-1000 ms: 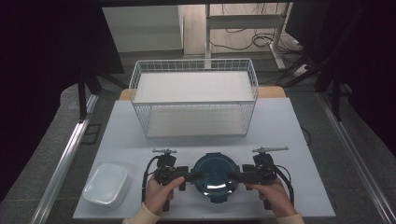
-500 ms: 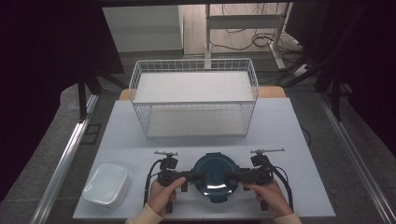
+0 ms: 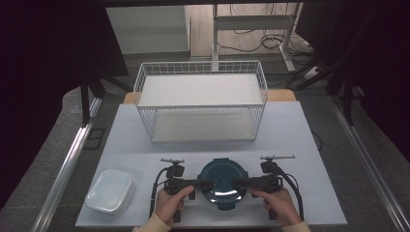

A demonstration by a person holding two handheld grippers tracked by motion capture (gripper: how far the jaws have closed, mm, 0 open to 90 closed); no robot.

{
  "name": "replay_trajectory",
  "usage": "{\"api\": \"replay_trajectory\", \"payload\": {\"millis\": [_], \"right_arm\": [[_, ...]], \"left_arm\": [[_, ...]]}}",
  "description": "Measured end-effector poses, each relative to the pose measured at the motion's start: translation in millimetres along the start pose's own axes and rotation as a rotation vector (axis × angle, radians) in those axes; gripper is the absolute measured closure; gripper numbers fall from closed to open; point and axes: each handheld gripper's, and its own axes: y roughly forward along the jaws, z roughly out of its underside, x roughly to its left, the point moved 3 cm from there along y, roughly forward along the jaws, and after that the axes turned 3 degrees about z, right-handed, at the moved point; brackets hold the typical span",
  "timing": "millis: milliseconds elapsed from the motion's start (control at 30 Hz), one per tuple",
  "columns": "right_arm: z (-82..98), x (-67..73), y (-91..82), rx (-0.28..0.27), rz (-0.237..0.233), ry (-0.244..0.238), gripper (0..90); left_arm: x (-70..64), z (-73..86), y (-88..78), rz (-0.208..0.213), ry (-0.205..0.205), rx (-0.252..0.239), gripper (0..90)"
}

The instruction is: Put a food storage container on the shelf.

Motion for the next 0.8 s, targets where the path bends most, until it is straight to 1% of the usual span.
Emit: {"api": "replay_trajectory", "payload": {"millis": [67,133,167,267,333,400,433,467,500,733,800], "right_arm": [[0.1,0.0,-1.7,-0.011,-0.011,0.023,29.8],[0.5,0.1,-2.8,-0.017,-0.012,0.024,30.8],[1.4,1.9,-4.9,-0.024,-0.009,0.015,31.9],[2.2,4.3,-6.9,-0.035,-0.009,0.015,33.4],[3.0,6.7,-9.5,-0.051,0.002,-0.003,34.7],[3.1,7.9,-10.6,-0.056,0.004,-0.004,35.1],[2.9,9.7,-13.0,-0.067,0.009,-0.018,35.9],[2.9,9.7,-13.0,-0.067,0.009,-0.018,35.9],[2.4,10.8,-15.0,-0.076,0.013,-0.023,36.3],[1.5,9.7,-16.4,-0.084,0.010,-0.023,36.6],[0.5,11.1,-17.8,-0.090,0.013,-0.037,37.0]], "left_arm": [[-0.2,-0.2,-0.1,-0.001,-0.008,-0.002,33.6],[-1.0,0.3,-1.3,-0.001,-0.016,-0.006,33.8],[-2.3,1.4,-2.7,-0.002,-0.010,-0.008,34.7],[-3.5,2.5,-4.3,-0.002,-0.011,-0.015,35.9],[-5.7,3.1,-6.0,-0.004,-0.009,-0.024,36.7],[-6.9,2.9,-6.6,-0.007,-0.009,-0.031,37.9],[-10.6,2.8,-7.2,-0.017,0.013,-0.032,38.0],[-10.6,2.8,-7.2,-0.017,0.013,-0.032,38.0],[-14.2,2.2,-6.9,-0.031,0.027,-0.031,38.0],[-15.8,-0.1,-6.4,-0.037,0.035,-0.028,38.1],[-17.6,-2.6,-7.1,-0.037,0.041,-0.031,38.2]]}}
